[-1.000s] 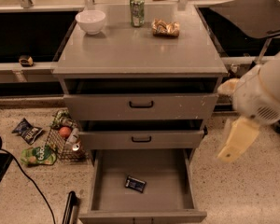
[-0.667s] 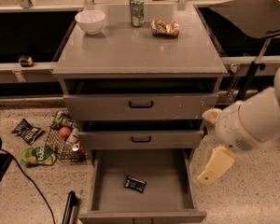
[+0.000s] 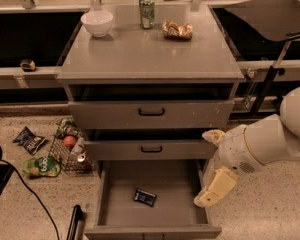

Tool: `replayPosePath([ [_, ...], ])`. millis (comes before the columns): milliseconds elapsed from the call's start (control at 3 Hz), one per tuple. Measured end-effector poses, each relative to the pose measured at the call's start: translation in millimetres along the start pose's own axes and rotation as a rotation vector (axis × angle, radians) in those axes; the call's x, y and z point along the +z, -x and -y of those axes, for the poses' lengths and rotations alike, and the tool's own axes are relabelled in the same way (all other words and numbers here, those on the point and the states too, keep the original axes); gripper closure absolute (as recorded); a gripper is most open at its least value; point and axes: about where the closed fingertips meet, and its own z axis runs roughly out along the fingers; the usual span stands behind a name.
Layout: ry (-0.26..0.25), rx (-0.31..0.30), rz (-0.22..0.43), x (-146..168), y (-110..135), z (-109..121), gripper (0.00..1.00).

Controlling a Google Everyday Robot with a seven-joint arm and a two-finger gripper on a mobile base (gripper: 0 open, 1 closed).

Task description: Pick rxbar blueberry from bottom drawer and place on counter

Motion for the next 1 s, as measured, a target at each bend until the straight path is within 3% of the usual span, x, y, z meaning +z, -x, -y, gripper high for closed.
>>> replayPosePath([
  [333, 0.032, 0.005, 0.034, 37, -18, 10, 0.0],
  [1000, 0.113, -0.055, 0.098, 164, -65, 26, 0.0],
])
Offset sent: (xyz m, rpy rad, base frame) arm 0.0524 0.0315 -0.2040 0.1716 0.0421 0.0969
